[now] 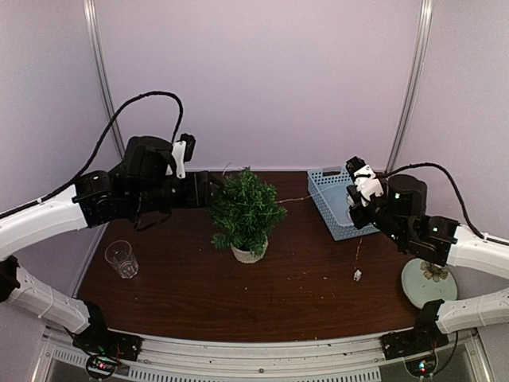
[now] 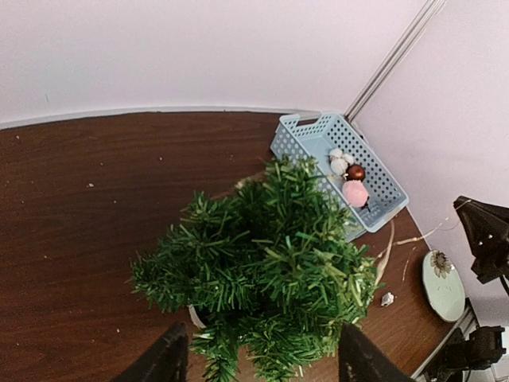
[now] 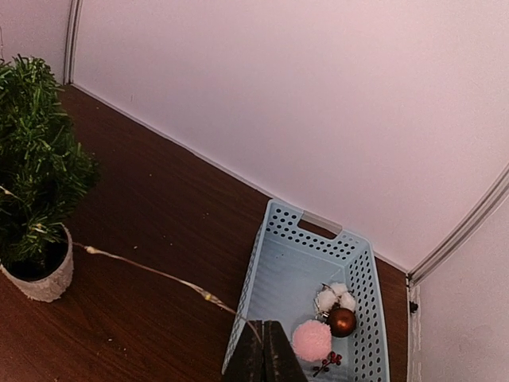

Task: Decorate the small christmas tree

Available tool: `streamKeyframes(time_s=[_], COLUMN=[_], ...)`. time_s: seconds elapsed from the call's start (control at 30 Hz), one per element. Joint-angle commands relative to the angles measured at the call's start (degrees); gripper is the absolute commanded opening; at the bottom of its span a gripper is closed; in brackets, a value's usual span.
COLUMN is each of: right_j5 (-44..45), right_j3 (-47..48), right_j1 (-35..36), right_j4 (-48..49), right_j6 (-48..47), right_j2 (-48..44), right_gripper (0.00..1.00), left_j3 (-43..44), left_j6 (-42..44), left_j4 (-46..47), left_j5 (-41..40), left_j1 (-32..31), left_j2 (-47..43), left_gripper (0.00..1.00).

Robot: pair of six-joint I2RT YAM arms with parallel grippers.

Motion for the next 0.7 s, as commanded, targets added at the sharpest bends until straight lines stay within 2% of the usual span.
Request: streamKeyframes(time_s=[0.0,0.13,0.3,0.5,0.67], right_j5=[-2.55,-5.72,-12.21,-20.46,-24.0], right_j3=[2.39,2.6,2.69,2.71,3.12], right_j1=[-2.49,-3.12,-3.09,-3.09,-2.92], right_j4=[1.69,0.3,-2.67,-4.71,-5.13], right_j6=[-0.87,-1.29,-0.81,0.3,0.48], right_j2=[0.81,-1.19,-3.97,-4.93,-4.57], right_gripper=[0.0,0.0,0.0,0.0,0.0], left_j3=[-1.57,-1.81,-1.14,2.23,3.85], left_j6=[1.75,3.43,15.74,15.87,15.0], left_j4=[-0.25,-0.79,1.7,2.26,3.98], left_j5=[1.1,1.0,8.17,12.7,11.98], left_j1=[1.03,1.59,1.63,1.64,1.63], left_j2=[-3.32,-4.65,-6.01,-3.09,-0.55], left_gripper=[0.67,0.64,0.62,0.6,0.51])
